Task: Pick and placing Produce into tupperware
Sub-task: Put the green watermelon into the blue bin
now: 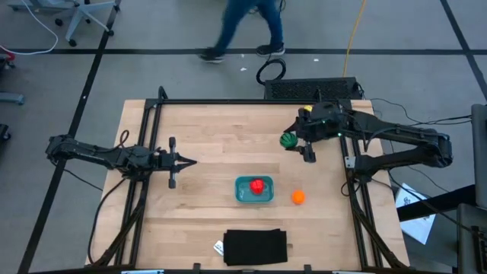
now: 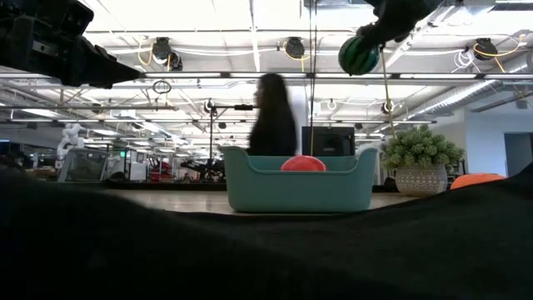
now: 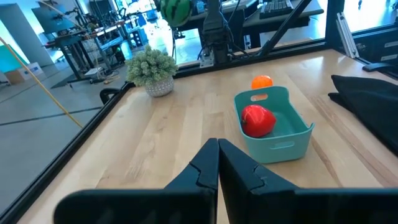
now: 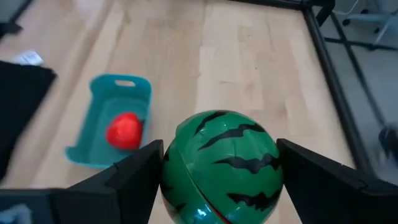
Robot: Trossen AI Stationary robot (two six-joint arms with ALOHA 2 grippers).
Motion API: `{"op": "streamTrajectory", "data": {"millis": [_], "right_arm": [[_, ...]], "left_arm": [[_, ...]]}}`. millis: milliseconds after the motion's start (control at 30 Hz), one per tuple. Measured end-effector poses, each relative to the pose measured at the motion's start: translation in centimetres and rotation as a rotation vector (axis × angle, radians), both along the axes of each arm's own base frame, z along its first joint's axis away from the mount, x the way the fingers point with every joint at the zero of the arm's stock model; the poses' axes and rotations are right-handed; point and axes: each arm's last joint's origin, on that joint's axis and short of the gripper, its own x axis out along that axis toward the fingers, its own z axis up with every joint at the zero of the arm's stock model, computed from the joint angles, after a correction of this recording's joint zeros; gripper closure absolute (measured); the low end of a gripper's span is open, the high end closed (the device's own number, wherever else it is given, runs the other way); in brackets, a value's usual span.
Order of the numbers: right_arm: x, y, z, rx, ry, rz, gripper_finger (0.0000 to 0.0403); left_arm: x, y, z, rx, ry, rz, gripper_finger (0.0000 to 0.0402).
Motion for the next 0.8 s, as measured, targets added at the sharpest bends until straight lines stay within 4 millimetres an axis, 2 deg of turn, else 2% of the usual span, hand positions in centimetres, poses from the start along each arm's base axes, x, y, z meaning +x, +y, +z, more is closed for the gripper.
{"op": "streamTrajectory", "data": {"millis": [333,800], "right_arm": [[0.1,2.1,0.7,0.182,-0.056,0.042,0.0114],[1.6,2.7,0.4,0.202,-0.077,0.064,0.0114]], "left_arm": [[0.0,0.0,0.2,-0.004,-0.026,0.000,0.0387],[0.0,0.0,0.3,-0.005,-0.028,0.000,0.0387]]}}
